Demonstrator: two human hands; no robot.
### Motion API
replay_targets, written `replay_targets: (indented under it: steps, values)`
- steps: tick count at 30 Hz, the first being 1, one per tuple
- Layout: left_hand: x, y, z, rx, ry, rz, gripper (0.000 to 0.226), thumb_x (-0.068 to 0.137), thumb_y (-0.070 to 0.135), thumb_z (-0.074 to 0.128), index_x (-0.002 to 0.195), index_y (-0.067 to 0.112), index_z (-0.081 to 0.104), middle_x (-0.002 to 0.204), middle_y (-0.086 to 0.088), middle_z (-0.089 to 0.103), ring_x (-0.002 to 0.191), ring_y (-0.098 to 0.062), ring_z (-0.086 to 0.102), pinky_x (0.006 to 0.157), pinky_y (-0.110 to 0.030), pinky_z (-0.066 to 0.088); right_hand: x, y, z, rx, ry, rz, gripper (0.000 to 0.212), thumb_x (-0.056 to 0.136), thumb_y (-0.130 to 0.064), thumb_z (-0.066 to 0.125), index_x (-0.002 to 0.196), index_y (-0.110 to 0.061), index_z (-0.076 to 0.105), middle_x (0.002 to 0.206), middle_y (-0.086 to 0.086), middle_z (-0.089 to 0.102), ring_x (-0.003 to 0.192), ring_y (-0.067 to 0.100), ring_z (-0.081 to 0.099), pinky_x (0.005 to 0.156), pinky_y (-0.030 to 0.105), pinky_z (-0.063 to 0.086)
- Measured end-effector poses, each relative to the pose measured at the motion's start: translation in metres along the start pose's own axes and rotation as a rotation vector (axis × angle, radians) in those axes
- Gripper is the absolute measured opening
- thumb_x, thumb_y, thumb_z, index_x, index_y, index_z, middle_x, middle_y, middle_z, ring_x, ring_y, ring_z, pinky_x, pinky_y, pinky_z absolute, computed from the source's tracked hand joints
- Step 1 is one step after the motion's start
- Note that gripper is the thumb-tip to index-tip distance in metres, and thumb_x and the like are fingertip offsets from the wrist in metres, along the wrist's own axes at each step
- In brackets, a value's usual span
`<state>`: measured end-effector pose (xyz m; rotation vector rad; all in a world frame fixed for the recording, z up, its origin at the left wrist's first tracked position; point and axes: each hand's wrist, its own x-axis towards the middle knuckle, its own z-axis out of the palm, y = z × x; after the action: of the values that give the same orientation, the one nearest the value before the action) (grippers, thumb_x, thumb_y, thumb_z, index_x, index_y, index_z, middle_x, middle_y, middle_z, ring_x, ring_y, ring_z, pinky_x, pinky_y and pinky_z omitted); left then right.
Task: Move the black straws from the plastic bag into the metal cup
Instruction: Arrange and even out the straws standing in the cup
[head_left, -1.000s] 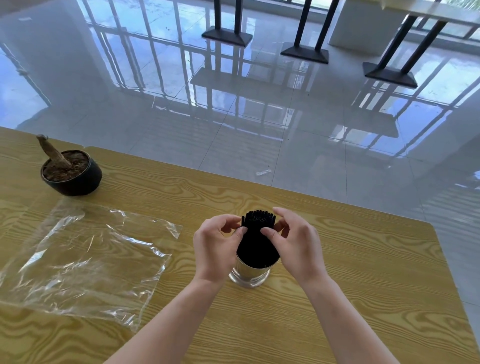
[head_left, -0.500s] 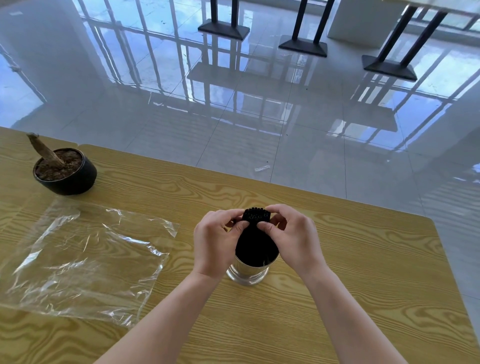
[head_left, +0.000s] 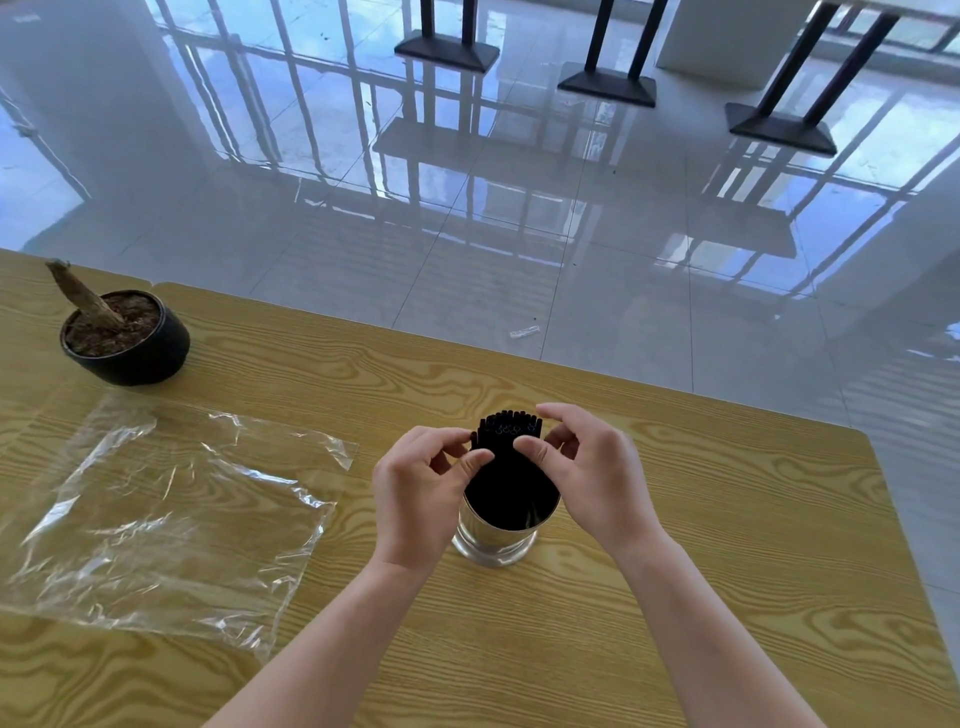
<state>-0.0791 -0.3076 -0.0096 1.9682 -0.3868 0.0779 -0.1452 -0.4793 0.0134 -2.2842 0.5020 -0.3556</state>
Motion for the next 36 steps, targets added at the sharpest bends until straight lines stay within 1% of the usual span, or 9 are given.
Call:
replay_targets:
  steps: [5, 8, 10, 15, 17, 19, 23, 28, 36]
  values:
    - [0.007, 0.009, 0.009, -0.006, -0.001, -0.007, 0.011, 0.074, 0.014, 0.087, 0.082, 0.016, 0.080, 0.077, 0.009, 0.072, 0.068, -0.007, 0.064, 0.062, -0.029, 0.054, 0.003, -0.001, 0.006, 0.032, 0.036, 0.034, 0.025, 0.090, -0.037, 0.073, 0.112, -0.024, 0.074, 0.080, -0.017, 0.068, 0.078, -0.002, 0.063, 0.068, 0.016, 0.047]
    - [0.009, 0.008, 0.012, -0.026, -0.003, -0.021, 0.014, 0.072, 0.015, 0.088, 0.082, 0.016, 0.077, 0.075, 0.010, 0.071, 0.067, -0.007, 0.063, 0.062, -0.023, 0.052, 0.006, 0.000, 0.006, 0.052, 0.028, 0.057, 0.018, 0.089, -0.036, 0.074, 0.106, -0.029, 0.073, 0.077, -0.014, 0.068, 0.075, 0.002, 0.065, 0.067, 0.021, 0.050]
    - [0.008, 0.006, 0.012, -0.049, 0.003, -0.044, 0.020, 0.072, 0.018, 0.089, 0.087, 0.017, 0.074, 0.074, 0.010, 0.069, 0.068, -0.007, 0.063, 0.061, -0.017, 0.050, 0.007, 0.002, 0.005, 0.060, 0.012, 0.051, 0.022, 0.089, -0.038, 0.074, 0.110, -0.030, 0.071, 0.076, -0.011, 0.067, 0.075, 0.004, 0.065, 0.067, 0.023, 0.051]
    - [0.008, 0.005, 0.010, -0.059, 0.003, -0.029, 0.022, 0.073, 0.019, 0.088, 0.089, 0.019, 0.072, 0.078, 0.012, 0.070, 0.068, -0.008, 0.063, 0.063, -0.018, 0.052, 0.005, 0.005, 0.004, 0.075, -0.010, 0.005, 0.033, 0.092, -0.042, 0.070, 0.122, -0.029, 0.067, 0.078, -0.010, 0.066, 0.075, 0.005, 0.064, 0.069, 0.028, 0.054]
    - [0.008, 0.006, 0.010, -0.064, 0.006, -0.024, 0.023, 0.075, 0.019, 0.087, 0.093, 0.021, 0.073, 0.079, 0.013, 0.070, 0.071, -0.007, 0.064, 0.065, -0.018, 0.053, 0.003, 0.003, 0.004, 0.065, -0.006, -0.045, 0.035, 0.092, -0.042, 0.068, 0.126, -0.032, 0.066, 0.080, -0.012, 0.066, 0.075, 0.005, 0.063, 0.069, 0.025, 0.053]
    - [0.007, 0.006, 0.010, -0.067, 0.010, -0.035, 0.026, 0.076, 0.019, 0.086, 0.099, 0.023, 0.074, 0.081, 0.014, 0.070, 0.072, -0.007, 0.064, 0.067, -0.020, 0.054, 0.001, 0.000, 0.002, -0.003, -0.002, -0.134, 0.037, 0.093, -0.042, 0.067, 0.130, -0.037, 0.064, 0.080, -0.014, 0.062, 0.073, 0.005, 0.059, 0.066, 0.017, 0.047]
    - [0.009, 0.007, 0.011, -0.049, 0.001, -0.022, 0.031, 0.077, 0.015, 0.084, 0.106, 0.022, 0.076, 0.084, 0.014, 0.069, 0.072, -0.008, 0.063, 0.070, -0.029, 0.056, 0.003, -0.003, 0.000, -0.166, -0.042, -0.225, 0.037, 0.094, -0.044, 0.063, 0.131, -0.038, 0.066, 0.078, -0.012, 0.056, 0.068, 0.006, 0.052, 0.060, 0.019, 0.042]
    - [0.009, 0.007, 0.009, 0.014, -0.021, 0.057, 0.024, 0.080, 0.012, 0.082, 0.103, 0.018, 0.079, 0.087, 0.008, 0.073, 0.074, -0.013, 0.065, 0.068, -0.039, 0.056, 0.002, -0.005, 0.002, -0.164, -0.021, -0.242, 0.030, 0.092, -0.026, 0.072, 0.122, -0.032, 0.073, 0.075, -0.008, 0.057, 0.065, 0.010, 0.053, 0.058, 0.020, 0.040]
    - [0.009, 0.007, 0.009, 0.074, -0.029, 0.110, 0.034, 0.084, 0.011, 0.079, 0.118, 0.014, 0.073, 0.086, 0.004, 0.069, 0.072, -0.016, 0.061, 0.066, -0.038, 0.056, 0.001, -0.010, -0.002, -0.194, -0.036, -0.210, 0.045, 0.091, -0.028, 0.073, 0.134, -0.020, 0.065, 0.082, -0.011, 0.058, 0.070, 0.007, 0.050, 0.065, 0.010, 0.034]
